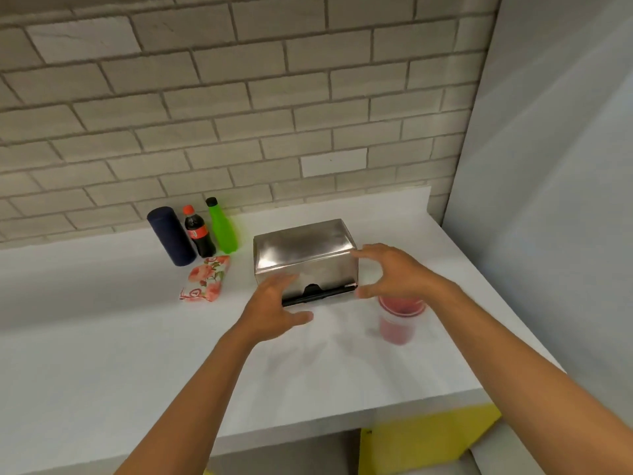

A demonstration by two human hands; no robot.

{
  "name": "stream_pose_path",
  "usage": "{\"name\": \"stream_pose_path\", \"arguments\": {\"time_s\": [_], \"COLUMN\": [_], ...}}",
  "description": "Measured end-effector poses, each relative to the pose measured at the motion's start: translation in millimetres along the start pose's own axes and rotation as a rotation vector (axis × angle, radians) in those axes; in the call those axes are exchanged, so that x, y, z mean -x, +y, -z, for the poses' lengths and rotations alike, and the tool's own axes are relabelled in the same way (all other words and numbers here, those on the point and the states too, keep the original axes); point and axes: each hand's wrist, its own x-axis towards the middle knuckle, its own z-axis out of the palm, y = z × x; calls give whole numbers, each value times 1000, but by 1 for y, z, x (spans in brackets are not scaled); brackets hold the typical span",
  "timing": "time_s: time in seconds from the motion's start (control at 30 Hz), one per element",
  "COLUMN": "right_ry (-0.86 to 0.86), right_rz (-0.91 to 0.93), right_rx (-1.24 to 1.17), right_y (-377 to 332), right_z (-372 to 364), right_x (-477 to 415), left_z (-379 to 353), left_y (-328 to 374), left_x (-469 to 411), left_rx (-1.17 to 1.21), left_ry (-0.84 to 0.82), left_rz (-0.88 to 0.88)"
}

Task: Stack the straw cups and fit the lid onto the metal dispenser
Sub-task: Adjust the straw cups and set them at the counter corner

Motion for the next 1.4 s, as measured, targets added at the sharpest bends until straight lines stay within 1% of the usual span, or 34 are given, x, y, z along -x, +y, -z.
{"name": "stream_pose_path", "arguments": {"time_s": [0.13, 0.23, 0.4, 0.57, 0.77, 0.9, 1.03, 1.17, 1.27, 1.4], "right_ry": [145, 210, 222, 216, 235, 171, 84, 11, -53, -32], "right_rz": [-116, -212, -353, -429, -498, -492, -453, -437, -403, -409], "right_rx": [-146, -246, -460, -674, -891, -1000, -1027, -1018, -1057, -1087], "right_y": [17, 37, 65, 85, 101, 110, 120, 131, 140, 155], "right_z": [-4, -8, -19, -36, -48, -47, -47, -48, -44, -39], "right_x": [54, 84, 108, 116, 104, 93, 86, 81, 78, 73], "left_z": [-33, -57, -85, -107, -129, -148, -169, -185, -193, -200], "left_y": [20, 41, 71, 88, 109, 124, 135, 146, 155, 168], "left_x": [23, 33, 36, 28, 16, 6, 1, -3, -8, -21], "left_rx": [227, 403, 647, 798, 901, 958, 988, 1033, 1046, 1052], "left_ry": [-101, -160, -165, -115, -92, -43, -25, 46, 79, 77], "left_rz": [32, 87, 178, 285, 428, 479, 465, 506, 528, 544]}}
